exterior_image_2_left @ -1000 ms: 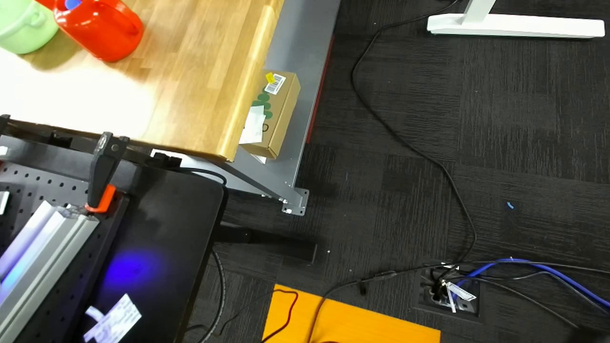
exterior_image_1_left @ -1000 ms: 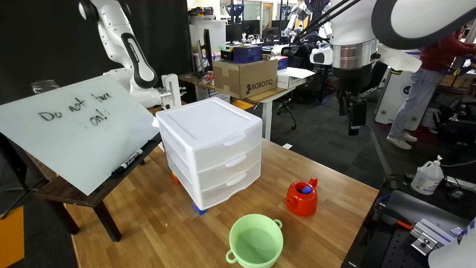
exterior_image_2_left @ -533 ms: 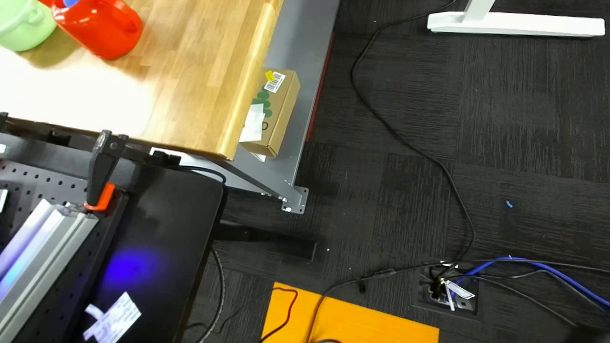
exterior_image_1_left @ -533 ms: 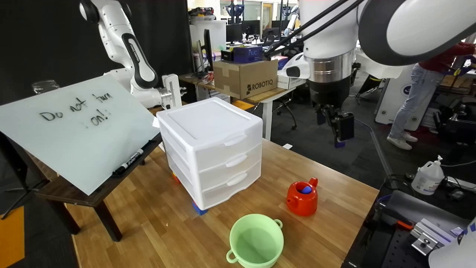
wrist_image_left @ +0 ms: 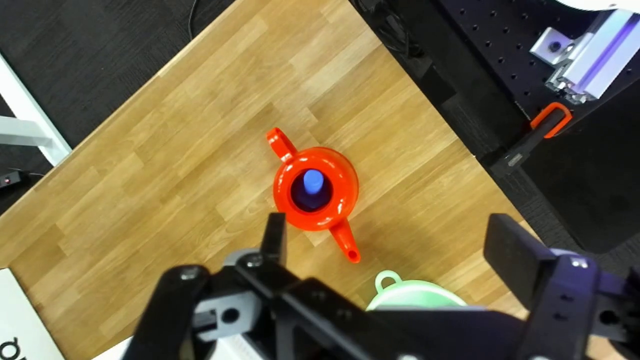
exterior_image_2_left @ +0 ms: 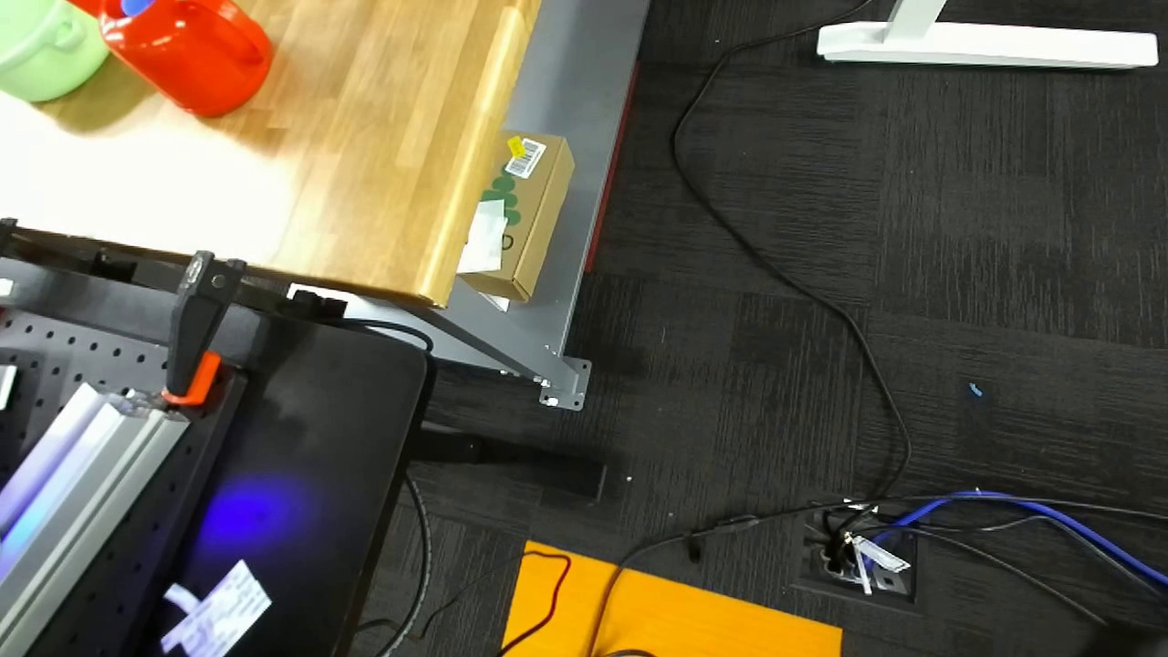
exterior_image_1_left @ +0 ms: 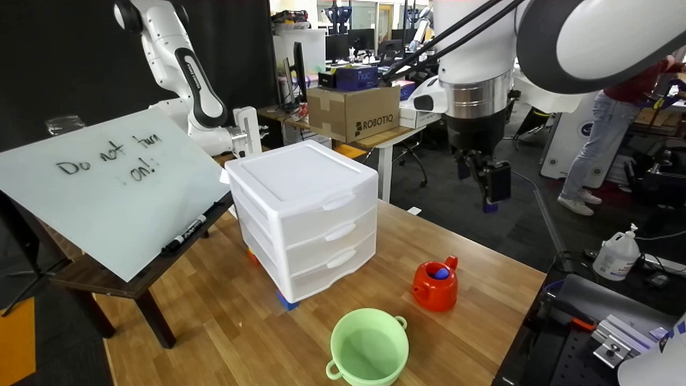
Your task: Open the top drawer
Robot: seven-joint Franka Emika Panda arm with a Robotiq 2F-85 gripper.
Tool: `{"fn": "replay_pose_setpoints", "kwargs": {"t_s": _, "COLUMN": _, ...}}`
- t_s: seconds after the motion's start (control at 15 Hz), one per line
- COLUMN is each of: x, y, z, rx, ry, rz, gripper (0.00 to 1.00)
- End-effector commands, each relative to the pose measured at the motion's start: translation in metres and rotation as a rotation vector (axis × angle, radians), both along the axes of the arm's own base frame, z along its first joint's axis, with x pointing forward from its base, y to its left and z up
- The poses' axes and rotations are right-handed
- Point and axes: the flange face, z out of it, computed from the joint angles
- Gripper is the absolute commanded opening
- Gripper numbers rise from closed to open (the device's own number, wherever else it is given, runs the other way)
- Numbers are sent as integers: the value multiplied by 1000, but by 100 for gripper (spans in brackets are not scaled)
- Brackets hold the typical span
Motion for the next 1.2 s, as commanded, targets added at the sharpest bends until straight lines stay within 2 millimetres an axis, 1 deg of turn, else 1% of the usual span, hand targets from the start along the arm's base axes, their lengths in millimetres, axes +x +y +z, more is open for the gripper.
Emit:
{"fn": "replay_pose_setpoints", "kwargs": {"t_s": 0.0, "x": -1, "y": 6, "z": -1, "rx": 36, "ry": 11, "rz": 108, "gripper": 100}}
{"fn": "replay_pose_setpoints", "kwargs": {"t_s": 0.27, "x": 0, "y": 37, "z": -1, "rx": 107, "ry": 18, "rz": 333, "gripper": 100}}
{"fn": "replay_pose_setpoints", "kwargs": {"t_s": 0.4, "x": 1, "y": 53, "z": 8, "rx": 141, "ry": -21, "rz": 437, "gripper": 100}}
{"fn": "replay_pose_setpoints", "kwargs": {"t_s": 0.53, "x": 3, "y": 64, "z": 16, "rx": 159, "ry": -65, "rz": 513, "gripper": 100}}
{"fn": "replay_pose_setpoints", "kwargs": {"t_s": 0.67, "x": 6, "y": 71, "z": 22, "rx": 207, "ry": -105, "rz": 591, "gripper": 100}}
{"fn": "replay_pose_setpoints", "kwargs": {"t_s": 0.73, "x": 8, "y": 73, "z": 22, "rx": 219, "ry": -108, "rz": 608, "gripper": 100}}
{"fn": "replay_pose_setpoints", "kwargs": {"t_s": 0.8, "x": 10, "y": 73, "z": 21, "rx": 218, "ry": -103, "rz": 614, "gripper": 100}}
{"fn": "replay_pose_setpoints", "kwargs": {"t_s": 0.87, "x": 13, "y": 69, "z": 17, "rx": 174, "ry": -99, "rz": 581, "gripper": 100}}
{"fn": "replay_pose_setpoints", "kwargs": {"t_s": 0.93, "x": 6, "y": 72, "z": 19, "rx": 192, "ry": -99, "rz": 581, "gripper": 100}}
{"fn": "replay_pose_setpoints", "kwargs": {"t_s": 1.13, "x": 6, "y": 71, "z": 18, "rx": 190, "ry": -96, "rz": 579, "gripper": 100}}
